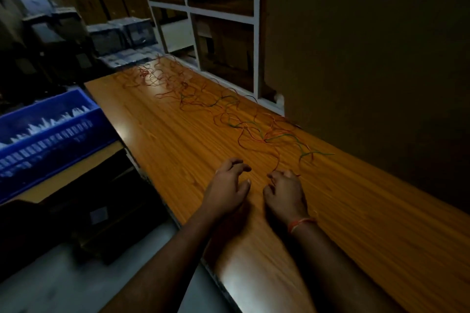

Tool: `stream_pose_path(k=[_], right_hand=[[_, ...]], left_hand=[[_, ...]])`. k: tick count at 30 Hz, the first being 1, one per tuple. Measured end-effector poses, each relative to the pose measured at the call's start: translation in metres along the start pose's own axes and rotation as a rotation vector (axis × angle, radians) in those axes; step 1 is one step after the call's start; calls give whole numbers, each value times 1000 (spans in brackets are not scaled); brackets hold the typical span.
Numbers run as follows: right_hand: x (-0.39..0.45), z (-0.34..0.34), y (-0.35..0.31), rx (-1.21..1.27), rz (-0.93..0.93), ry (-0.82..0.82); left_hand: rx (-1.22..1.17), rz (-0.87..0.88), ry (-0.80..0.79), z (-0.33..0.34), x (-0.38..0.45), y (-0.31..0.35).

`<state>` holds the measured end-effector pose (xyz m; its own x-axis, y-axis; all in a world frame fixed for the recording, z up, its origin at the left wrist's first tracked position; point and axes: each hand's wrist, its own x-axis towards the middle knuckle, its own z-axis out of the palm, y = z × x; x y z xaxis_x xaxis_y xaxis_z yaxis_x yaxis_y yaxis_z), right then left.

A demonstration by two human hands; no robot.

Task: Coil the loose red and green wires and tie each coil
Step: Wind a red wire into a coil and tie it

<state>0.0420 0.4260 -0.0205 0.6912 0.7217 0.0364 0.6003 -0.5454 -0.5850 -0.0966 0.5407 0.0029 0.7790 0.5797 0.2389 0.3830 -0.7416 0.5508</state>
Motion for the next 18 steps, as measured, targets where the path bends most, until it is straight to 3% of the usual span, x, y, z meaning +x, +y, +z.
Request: stream_pose_path(k=[4, 12, 15, 18], right_hand=[[10, 10, 12, -101, 30, -73], [-18, 9, 36, -90, 12, -19], [-36, 0, 44, -127, 34, -17], [-57, -10, 60, -167, 108, 19]], left_hand=[[-1, -2, -73, 16, 31, -15], [214, 9, -201, 27, 81, -11], [384, -1, -332, 24, 87, -7], [390, -67, -425, 26, 80, -1]])
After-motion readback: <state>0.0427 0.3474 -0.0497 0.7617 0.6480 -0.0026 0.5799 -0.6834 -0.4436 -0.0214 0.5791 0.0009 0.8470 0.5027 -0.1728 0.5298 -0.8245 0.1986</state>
